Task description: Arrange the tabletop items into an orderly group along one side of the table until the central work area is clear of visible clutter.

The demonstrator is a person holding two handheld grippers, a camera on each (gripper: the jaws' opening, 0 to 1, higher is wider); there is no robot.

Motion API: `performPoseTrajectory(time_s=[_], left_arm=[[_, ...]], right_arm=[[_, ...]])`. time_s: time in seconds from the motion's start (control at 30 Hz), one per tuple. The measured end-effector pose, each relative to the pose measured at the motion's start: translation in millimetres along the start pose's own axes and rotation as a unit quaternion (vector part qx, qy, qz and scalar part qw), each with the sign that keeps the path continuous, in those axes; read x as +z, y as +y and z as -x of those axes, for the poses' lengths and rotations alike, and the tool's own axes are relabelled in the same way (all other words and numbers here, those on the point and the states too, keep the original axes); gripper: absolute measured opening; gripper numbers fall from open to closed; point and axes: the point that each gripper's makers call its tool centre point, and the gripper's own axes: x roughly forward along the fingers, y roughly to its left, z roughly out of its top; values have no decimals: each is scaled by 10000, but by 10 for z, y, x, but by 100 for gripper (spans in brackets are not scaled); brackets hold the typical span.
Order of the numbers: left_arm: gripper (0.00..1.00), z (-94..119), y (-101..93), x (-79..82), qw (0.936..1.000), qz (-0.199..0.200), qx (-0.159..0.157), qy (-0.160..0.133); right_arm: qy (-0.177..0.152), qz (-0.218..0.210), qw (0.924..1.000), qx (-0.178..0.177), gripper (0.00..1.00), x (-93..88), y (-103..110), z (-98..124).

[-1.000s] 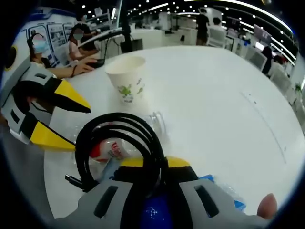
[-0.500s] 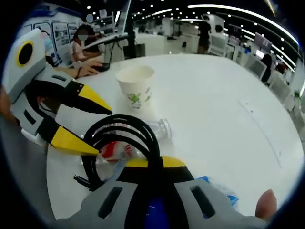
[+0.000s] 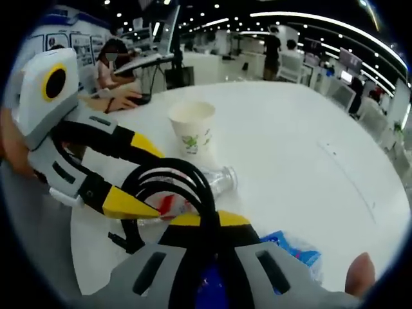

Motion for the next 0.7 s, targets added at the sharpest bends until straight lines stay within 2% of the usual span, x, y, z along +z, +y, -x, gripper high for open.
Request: performPoseTrajectory(time_s=[0.1,0.43,0.7], left_arm=[[23,2,23,-12,10000,-23,30,68],[11,29,12,-10,9997,161,-58,177],[7,150,-42,156,9998,128,-140,7]], right_arm=[[28,-76,10000,17,5,-10,6,8],[163,-161,9997,-30,6,-29,28,53],[83,-310,9995,-55,6,46,38,185]])
